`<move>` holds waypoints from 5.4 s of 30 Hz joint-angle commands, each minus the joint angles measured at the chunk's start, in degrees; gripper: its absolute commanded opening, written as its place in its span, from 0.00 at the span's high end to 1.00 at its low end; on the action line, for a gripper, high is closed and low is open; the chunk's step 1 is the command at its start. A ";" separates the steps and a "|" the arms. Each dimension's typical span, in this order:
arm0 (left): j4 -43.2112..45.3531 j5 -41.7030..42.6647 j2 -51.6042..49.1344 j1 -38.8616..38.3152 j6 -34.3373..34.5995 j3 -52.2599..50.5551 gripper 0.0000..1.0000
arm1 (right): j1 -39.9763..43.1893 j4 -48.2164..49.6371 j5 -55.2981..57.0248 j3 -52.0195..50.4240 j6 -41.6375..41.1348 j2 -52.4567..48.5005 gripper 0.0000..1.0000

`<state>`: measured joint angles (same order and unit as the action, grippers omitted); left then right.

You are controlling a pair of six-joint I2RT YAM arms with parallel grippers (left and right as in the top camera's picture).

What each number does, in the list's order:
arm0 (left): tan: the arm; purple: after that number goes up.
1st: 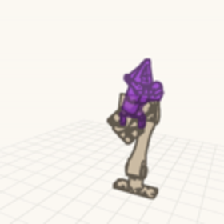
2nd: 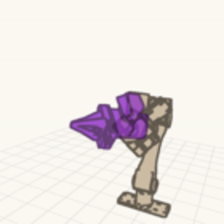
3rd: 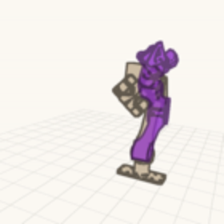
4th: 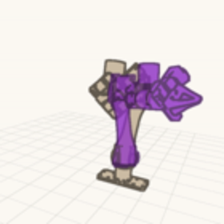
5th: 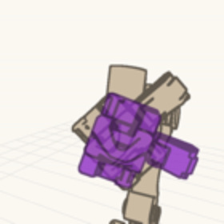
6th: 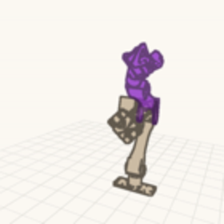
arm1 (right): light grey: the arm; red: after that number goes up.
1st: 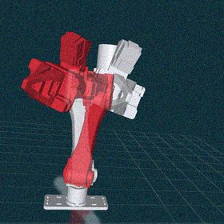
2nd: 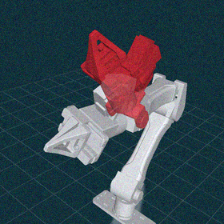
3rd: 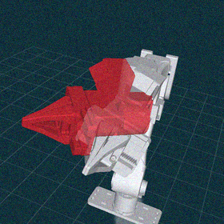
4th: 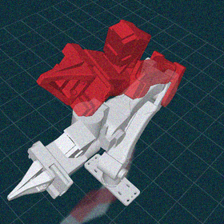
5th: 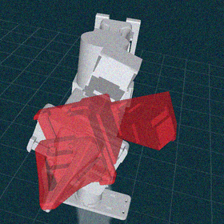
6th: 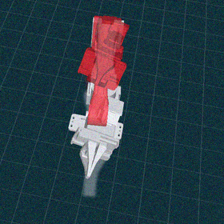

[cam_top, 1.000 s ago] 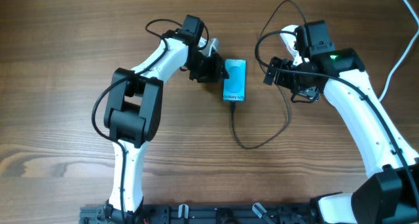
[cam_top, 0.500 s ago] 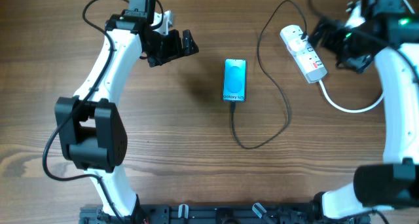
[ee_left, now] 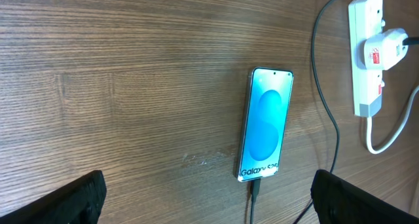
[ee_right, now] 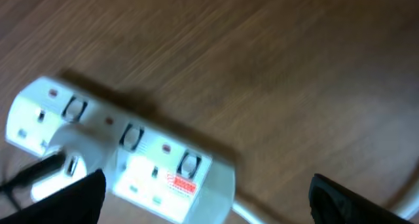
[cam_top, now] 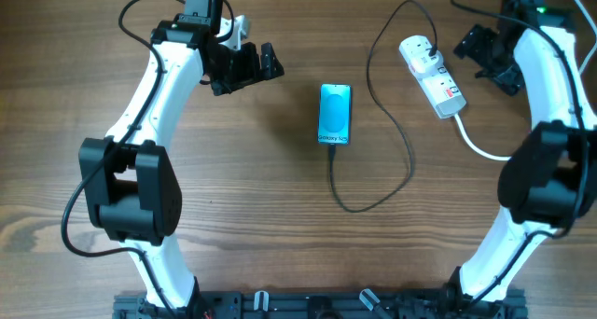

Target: Plug charger to phone and switch on socket

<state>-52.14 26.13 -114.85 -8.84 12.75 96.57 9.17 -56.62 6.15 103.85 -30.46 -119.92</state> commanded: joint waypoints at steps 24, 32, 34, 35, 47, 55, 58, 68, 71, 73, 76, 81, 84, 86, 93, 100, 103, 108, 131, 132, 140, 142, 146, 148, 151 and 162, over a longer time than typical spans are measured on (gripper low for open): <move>-0.02 -0.52 -0.26 0.07 -0.68 -0.15 0.00 | -0.20 12.44 -1.18 -2.43 11.26 -12.44 0.00; -0.02 -0.52 -0.26 0.07 -0.68 -0.15 0.00 | -0.20 10.91 -6.47 -2.43 13.97 -12.44 0.00; -0.02 -0.52 -0.26 0.07 -0.68 -0.15 0.00 | -0.20 10.36 -7.08 -2.43 14.01 -12.44 0.00; -0.02 -0.52 -0.26 0.07 -0.68 -0.15 0.00 | -0.20 10.23 -7.61 -2.43 14.14 -12.44 0.00; 0.00 -0.52 -0.26 0.07 -0.68 -0.15 0.00 | -0.20 9.84 -11.15 -2.43 15.45 -12.44 0.00; -0.02 -0.52 -0.26 0.07 -0.68 -0.15 0.00 | -0.17 9.38 -11.15 -1.70 15.23 -12.39 0.00; 0.00 -0.52 -0.26 0.07 -0.68 -0.15 0.00 | -0.17 8.63 -11.13 -0.61 15.21 -12.35 0.00; 0.00 -0.52 -0.26 0.07 -0.68 -0.15 0.00 | -0.09 7.37 -10.93 0.15 12.09 -8.41 0.00; -0.02 -0.52 -0.26 0.07 -0.68 -0.15 0.00 | -0.09 6.43 -10.91 -0.33 12.09 -8.44 0.00; 0.00 -0.52 -0.26 0.07 -0.68 -0.15 0.00 | -0.09 6.36 -10.93 -0.46 12.09 -8.44 0.00; -0.02 -0.52 -0.26 0.07 -0.68 -0.15 0.00 | -0.15 6.34 -10.95 -0.48 12.02 -8.44 0.00; 0.00 -0.52 -0.26 0.07 -0.68 -0.15 0.00 | -0.15 5.35 -10.95 -0.48 12.02 -8.46 0.00; -0.02 -0.52 -0.26 0.07 -0.68 -0.15 0.00 | -0.22 5.11 -11.23 -0.48 11.98 -8.46 0.00; -0.02 -0.52 -0.26 0.07 -0.68 -0.15 0.00 | -0.37 5.40 -11.39 -1.20 12.00 -8.46 0.00; 0.00 -0.52 -0.26 0.07 -0.68 -0.15 0.00 | -0.37 7.02 -11.34 -3.50 12.00 -8.55 0.00; 0.00 -0.52 -0.26 0.07 -0.68 -0.15 0.00 | -0.04 7.26 -11.37 -2.56 10.75 -8.41 0.00; 0.00 -0.52 -0.26 0.07 -0.68 -0.15 0.00 | 0.46 6.38 -11.41 -0.57 10.01 -8.41 0.00; -0.02 -0.52 -0.26 0.07 -0.68 -0.15 0.00 | 0.63 6.67 -11.34 -0.17 9.40 -8.41 0.00; -0.02 -0.52 -0.26 0.07 -0.68 -0.15 0.00 | 1.14 9.20 -10.73 -3.39 8.98 -8.50 0.00; -0.02 -0.52 -0.26 0.07 -0.68 -0.15 0.00 | 1.11 9.16 -10.75 -3.39 9.03 -8.50 0.00; 0.00 -0.52 -0.26 0.07 -0.68 -0.15 0.00 | -0.20 9.22 -11.37 -3.39 9.44 -8.52 0.00; -0.02 -0.52 -0.26 0.07 -0.68 -0.15 0.00 | -0.22 9.22 -11.37 -3.39 9.44 -8.52 0.00; -0.02 -0.52 -0.26 0.07 -0.68 -0.15 0.00 | -0.22 9.01 -11.34 -3.39 9.44 -8.55 0.00; 0.00 -0.52 -0.26 0.07 -0.68 -0.15 0.00 | -0.22 8.98 -11.37 -3.39 9.44 -8.55 0.00; -0.02 -0.52 -0.26 0.07 -0.68 -0.15 0.00 | -0.22 9.07 -11.37 -4.17 9.42 -8.55 0.00; -0.02 -0.52 -0.26 0.07 -0.68 -0.15 0.00 | -0.22 11.13 -12.68 -7.82 9.46 -8.55 0.00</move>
<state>-52.12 26.15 -114.85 -8.84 12.75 96.57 9.82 -43.97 -4.51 98.04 -21.61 -128.18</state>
